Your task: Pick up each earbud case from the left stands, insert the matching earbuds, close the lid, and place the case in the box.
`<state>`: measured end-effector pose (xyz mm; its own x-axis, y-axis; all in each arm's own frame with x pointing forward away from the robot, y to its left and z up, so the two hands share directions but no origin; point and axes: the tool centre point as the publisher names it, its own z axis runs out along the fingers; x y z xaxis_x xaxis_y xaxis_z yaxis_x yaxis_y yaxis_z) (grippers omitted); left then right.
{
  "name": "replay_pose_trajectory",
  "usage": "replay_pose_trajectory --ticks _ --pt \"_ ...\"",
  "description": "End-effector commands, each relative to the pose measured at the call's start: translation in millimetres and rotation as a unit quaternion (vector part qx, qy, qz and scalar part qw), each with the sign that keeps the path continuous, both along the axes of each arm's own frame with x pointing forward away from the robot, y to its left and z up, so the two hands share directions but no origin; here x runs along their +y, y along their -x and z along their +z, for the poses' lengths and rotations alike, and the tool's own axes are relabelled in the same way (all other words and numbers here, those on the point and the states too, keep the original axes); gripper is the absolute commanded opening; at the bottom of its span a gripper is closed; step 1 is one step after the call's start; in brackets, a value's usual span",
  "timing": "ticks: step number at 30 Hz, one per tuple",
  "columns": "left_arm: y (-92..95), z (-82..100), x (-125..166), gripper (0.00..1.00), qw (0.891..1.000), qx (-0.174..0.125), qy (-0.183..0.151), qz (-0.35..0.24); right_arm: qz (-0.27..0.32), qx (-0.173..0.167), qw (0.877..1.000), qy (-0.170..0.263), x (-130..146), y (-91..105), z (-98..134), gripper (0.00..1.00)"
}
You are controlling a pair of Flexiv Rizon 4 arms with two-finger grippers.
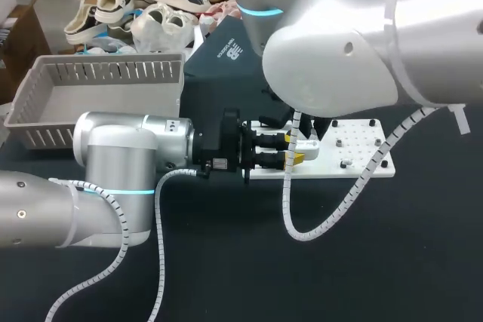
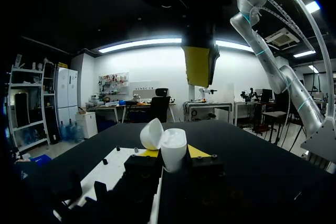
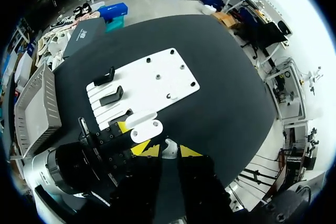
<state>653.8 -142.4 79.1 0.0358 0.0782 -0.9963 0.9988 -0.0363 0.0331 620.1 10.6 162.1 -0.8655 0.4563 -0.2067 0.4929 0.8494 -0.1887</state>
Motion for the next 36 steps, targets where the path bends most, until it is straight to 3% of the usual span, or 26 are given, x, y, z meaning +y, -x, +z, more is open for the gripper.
replay_pose_trajectory --ticks 1,5,13,36 --pt "0.6 -0.5 0.2 0.00 1.000 -0.001 0.001 0.001 0.000 0.000 1.000 0.000 -0.7 0.7 0.3 0.00" --pt "0.6 -0.5 0.2 0.00 1.000 -0.001 0.001 0.001 -0.013 0.006 1.000 0.001 0.2 -0.7 -1.9 0.00" --pt "0.6 -0.5 0.2 0.00 1.000 -0.001 0.001 0.001 -0.119 0.029 0.992 -0.028 -3.6 -11.3 0.8 0.00" --pt "0.6 -0.5 0.2 0.00 1.000 -0.001 0.001 0.001 -0.142 0.016 0.988 -0.050 4.2 -12.0 -13.4 0.00"
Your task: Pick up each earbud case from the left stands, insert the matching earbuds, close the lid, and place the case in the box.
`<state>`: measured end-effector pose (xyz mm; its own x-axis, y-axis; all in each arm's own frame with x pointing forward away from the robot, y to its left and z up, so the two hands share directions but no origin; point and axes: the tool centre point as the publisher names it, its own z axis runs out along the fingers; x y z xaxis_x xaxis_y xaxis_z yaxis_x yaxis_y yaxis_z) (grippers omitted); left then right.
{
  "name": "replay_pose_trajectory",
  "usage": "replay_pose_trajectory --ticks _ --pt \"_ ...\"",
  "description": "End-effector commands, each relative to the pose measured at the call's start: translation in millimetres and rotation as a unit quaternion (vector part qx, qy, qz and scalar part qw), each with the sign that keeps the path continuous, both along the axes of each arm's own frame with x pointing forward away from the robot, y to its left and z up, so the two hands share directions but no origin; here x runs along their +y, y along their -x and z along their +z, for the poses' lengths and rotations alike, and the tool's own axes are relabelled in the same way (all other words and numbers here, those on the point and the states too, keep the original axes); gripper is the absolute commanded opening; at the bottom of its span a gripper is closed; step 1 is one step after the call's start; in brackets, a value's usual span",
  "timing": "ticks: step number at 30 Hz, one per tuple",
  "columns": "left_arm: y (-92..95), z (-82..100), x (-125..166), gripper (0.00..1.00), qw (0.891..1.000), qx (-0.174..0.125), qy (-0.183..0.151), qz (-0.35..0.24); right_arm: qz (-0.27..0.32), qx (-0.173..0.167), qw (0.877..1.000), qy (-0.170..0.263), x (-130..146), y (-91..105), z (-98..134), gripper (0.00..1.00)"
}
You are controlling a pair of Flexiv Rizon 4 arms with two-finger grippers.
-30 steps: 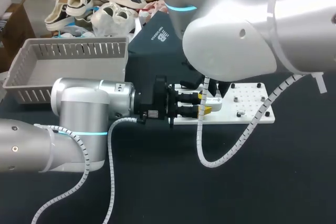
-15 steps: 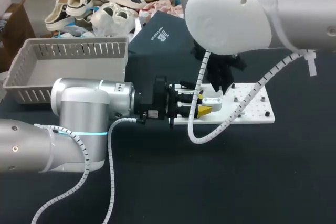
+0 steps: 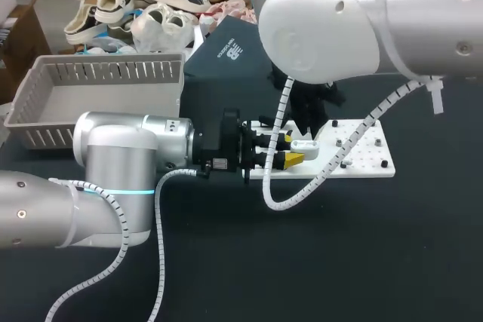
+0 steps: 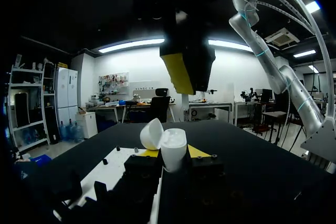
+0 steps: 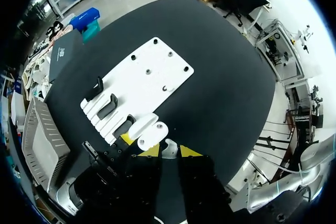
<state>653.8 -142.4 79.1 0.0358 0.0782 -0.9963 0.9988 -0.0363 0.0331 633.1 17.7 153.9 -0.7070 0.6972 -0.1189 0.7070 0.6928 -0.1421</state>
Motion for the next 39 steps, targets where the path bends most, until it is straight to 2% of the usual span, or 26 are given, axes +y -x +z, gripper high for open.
replay_pose_trajectory --ticks 1,39 --pt "0.6 -0.5 0.2 0.00 1.000 -0.001 0.001 0.001 -0.001 -0.007 1.000 -0.005 -3.4 0.3 -6.3 0.00" --pt "0.6 -0.5 0.2 0.00 1.000 -0.001 0.001 0.001 -0.002 -0.007 1.000 -0.003 -5.5 -15.6 -23.5 0.00"
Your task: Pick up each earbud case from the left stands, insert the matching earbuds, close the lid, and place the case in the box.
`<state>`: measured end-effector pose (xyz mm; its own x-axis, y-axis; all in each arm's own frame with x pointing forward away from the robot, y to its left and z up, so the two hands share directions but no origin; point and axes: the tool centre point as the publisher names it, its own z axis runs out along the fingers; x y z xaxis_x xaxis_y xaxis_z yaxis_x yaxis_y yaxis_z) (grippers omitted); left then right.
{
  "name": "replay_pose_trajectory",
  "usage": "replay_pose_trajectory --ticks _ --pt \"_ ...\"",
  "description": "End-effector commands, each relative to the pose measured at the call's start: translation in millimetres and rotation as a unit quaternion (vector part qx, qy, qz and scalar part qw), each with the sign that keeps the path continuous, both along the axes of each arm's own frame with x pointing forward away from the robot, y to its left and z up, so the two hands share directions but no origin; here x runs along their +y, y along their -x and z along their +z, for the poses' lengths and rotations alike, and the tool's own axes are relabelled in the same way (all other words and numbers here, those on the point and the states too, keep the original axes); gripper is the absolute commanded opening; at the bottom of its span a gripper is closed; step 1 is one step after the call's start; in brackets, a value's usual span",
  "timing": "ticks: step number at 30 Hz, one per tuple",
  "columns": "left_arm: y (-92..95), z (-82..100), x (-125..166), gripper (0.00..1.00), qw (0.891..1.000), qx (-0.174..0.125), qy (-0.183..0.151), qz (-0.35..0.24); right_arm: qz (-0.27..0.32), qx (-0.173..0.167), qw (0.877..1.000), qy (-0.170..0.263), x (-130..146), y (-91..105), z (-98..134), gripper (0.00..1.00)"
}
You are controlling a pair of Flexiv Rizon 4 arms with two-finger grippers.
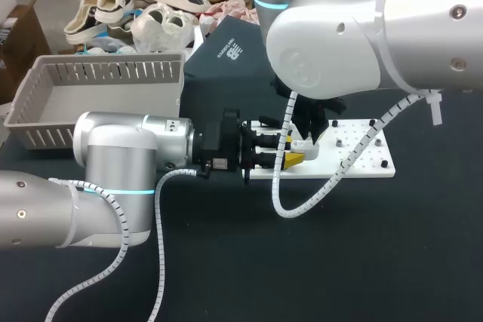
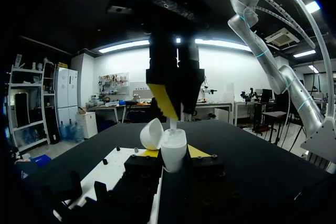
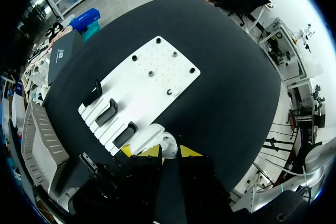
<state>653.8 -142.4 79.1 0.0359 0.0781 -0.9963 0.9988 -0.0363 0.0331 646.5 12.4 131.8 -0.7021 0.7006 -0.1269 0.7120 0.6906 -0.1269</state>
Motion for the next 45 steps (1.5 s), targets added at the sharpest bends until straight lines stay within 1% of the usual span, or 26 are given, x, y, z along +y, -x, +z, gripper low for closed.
replay_pose_trajectory --ticks 1,36,39,41,42,43,45 --pt "0.6 -0.5 0.2 0.00 1.000 -0.001 0.001 0.001 0.000 0.001 1.000 -0.001 -0.5 -2.6 -1.7 0.00" --pt "0.6 -0.5 0.2 0.00 1.000 -0.001 0.001 0.001 -0.006 0.010 1.000 0.003 0.7 -3.1 -9.9 0.00" --pt "0.6 -0.5 0.2 0.00 1.000 -0.001 0.001 0.001 -0.006 0.012 1.000 0.005 1.0 -3.5 -10.7 0.07" --pt "0.6 -0.5 0.2 0.00 1.000 -0.001 0.001 0.001 -0.005 0.013 1.000 0.006 1.2 -3.8 -11.0 0.20" --pt "0.6 -0.5 0.2 0.00 1.000 -0.001 0.001 0.001 -0.006 0.013 1.000 0.006 1.3 -4.2 -11.2 0.31" --pt "0.6 -0.5 0.2 0.00 1.000 -0.001 0.001 0.001 -0.006 0.013 1.000 0.007 1.3 -4.6 -11.4 0.38" --pt "0.6 -0.5 0.2 0.00 1.000 -0.001 0.001 0.001 -0.006 0.013 1.000 0.008 1.4 -4.7 -11.6 0.42"
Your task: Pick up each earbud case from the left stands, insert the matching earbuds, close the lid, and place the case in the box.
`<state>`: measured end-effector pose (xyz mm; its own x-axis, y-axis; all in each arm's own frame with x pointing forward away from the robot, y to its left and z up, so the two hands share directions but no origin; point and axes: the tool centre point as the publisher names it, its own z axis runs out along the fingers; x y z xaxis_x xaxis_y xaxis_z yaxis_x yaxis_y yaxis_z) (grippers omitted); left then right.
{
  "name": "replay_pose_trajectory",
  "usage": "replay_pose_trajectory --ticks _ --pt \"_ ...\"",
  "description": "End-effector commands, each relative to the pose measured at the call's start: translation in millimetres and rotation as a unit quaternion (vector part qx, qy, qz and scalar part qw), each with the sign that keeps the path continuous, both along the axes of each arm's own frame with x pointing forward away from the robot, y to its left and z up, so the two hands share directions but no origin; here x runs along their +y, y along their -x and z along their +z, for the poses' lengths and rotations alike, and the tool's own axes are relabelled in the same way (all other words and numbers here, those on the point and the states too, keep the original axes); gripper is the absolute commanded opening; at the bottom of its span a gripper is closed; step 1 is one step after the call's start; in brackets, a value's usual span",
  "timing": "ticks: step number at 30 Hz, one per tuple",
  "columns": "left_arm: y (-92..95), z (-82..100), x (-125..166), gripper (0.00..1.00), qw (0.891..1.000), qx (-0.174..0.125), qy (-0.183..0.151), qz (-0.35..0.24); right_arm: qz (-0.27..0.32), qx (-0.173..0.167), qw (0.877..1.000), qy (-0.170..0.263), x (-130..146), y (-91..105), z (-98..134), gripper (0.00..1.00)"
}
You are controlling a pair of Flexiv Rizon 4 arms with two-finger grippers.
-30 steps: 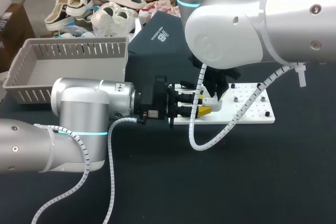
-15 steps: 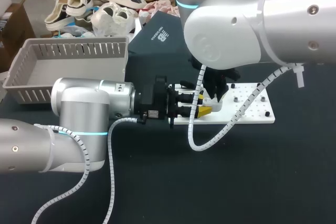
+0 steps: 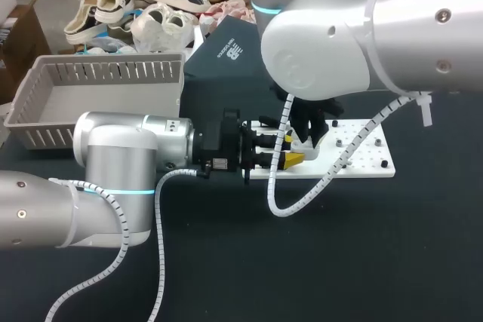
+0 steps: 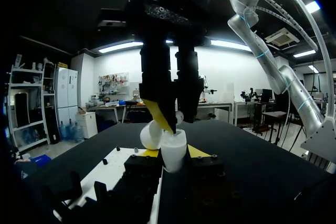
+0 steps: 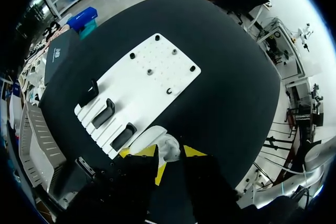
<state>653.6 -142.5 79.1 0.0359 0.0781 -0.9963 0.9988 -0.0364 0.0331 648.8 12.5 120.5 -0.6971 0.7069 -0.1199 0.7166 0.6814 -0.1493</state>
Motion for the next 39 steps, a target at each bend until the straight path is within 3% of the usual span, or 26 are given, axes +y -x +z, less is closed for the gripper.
replay_pose_trajectory --ticks 1,9,15,17,20,27,32,37,39 --pt "0.4 -0.4 0.3 0.00 1.000 -0.001 0.001 0.001 -0.001 0.003 1.000 0.003 1.4 -2.5 -0.3 0.45" --pt "0.4 -0.4 0.3 0.00 1.000 -0.001 0.001 0.001 0.001 0.001 1.000 -0.002 2.4 -1.9 3.5 0.50" --pt "0.4 -0.4 0.3 0.00 1.000 -0.001 0.001 0.001 0.006 -0.016 1.000 -0.015 -1.3 7.9 19.7 0.53" --pt "0.4 -0.4 0.3 0.00 1.000 -0.001 0.001 0.001 0.011 -0.027 0.999 -0.027 -5.3 11.5 24.5 0.55" --pt "0.4 -0.4 0.3 0.00 1.000 -0.001 0.001 0.001 0.029 -0.051 0.998 -0.033 -12.8 18.5 29.7 0.66" --pt "0.4 -0.4 0.3 0.00 1.000 -0.001 0.001 0.001 0.045 -0.089 0.992 -0.073 -40.8 25.3 33.4 0.75" --pt "0.4 -0.4 0.3 0.00 1.000 -0.001 0.001 0.001 0.058 -0.103 0.988 -0.094 -61.3 26.1 31.8 0.75" --pt "0.4 -0.4 0.3 0.00 1.000 -0.001 0.001 0.001 0.094 -0.114 0.982 -0.117 -81.4 25.2 31.5 0.60" --pt "0.4 -0.4 0.3 0.00 1.000 -0.001 0.001 0.001 0.109 -0.115 0.980 -0.123 -87.5 23.3 31.1 0.62"
